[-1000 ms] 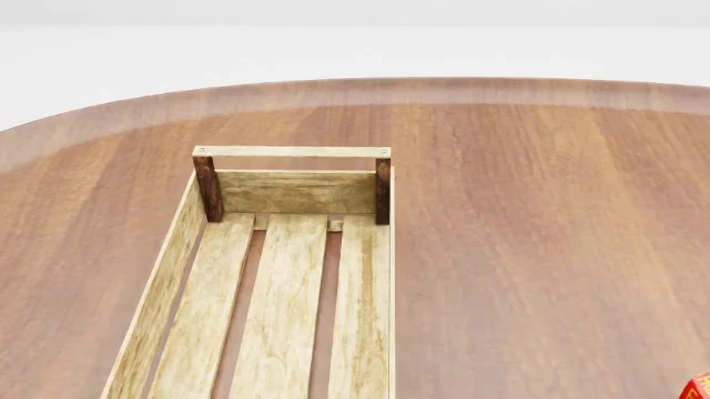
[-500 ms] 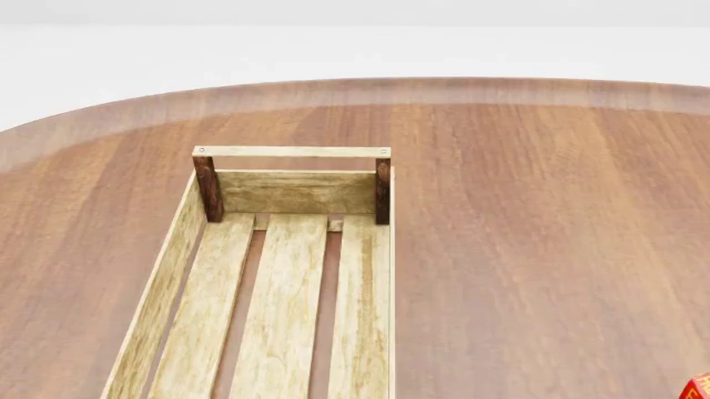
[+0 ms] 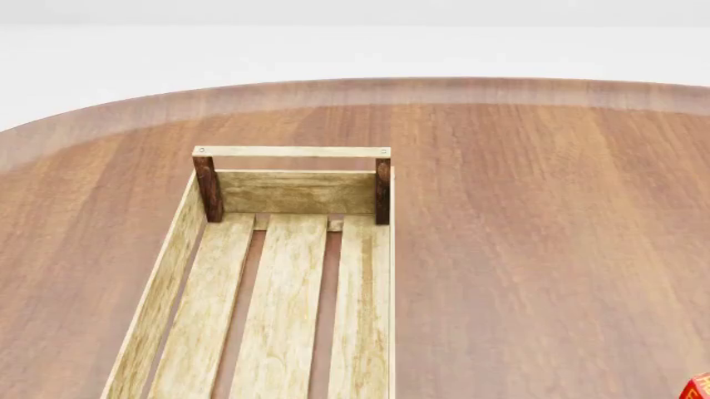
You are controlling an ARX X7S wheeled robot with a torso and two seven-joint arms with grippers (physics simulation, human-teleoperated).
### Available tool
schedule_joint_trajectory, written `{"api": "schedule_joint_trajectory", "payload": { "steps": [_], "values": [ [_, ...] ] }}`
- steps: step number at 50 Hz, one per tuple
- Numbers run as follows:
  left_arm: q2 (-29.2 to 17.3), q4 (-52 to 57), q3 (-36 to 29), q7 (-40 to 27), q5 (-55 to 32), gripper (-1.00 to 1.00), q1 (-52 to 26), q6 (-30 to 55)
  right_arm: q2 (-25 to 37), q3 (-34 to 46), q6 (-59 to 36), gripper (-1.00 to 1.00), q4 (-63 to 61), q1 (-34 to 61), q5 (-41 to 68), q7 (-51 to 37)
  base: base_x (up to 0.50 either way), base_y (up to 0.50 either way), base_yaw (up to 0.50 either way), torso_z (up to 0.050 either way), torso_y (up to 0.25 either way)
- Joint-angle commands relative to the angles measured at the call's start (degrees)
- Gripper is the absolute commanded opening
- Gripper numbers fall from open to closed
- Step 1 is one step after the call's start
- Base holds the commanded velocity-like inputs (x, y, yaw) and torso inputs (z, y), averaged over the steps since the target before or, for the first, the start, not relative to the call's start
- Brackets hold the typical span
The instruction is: Pick up the cream cheese and put it in the tray.
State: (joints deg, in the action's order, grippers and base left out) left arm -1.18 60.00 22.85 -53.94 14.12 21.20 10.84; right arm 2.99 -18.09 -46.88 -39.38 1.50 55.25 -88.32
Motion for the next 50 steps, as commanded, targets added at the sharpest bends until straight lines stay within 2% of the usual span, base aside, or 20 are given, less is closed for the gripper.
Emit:
{"api": "schedule_joint_trajectory", "payload": {
  "steps": [1, 30, 50],
  "values": [
    [1.2, 0.0, 1.0, 2.1, 0.1, 1.0, -0.8, -1.5, 0.0, 0.3, 3.4, 1.0, 10.2, 1.2, -2.2, 3.0, 0.0, 0.0, 0.0, 0.0, 0.0],
    [1.2, 0.0, 1.1, 2.1, 0.3, 1.0, -0.6, -1.6, 1.3, 0.8, 7.9, 1.0, 19.6, 2.0, -4.2, 6.2, 0.0, 0.0, 0.0, 0.0, 0.0],
    [1.2, 0.0, 1.2, 1.9, 0.2, 1.0, -0.3, -2.0, 1.4, -0.2, 9.4, 1.0, 20.8, 1.3, -2.9, 5.2, 0.0, 0.0, 0.0, 0.0, 0.0]
  ]
}}
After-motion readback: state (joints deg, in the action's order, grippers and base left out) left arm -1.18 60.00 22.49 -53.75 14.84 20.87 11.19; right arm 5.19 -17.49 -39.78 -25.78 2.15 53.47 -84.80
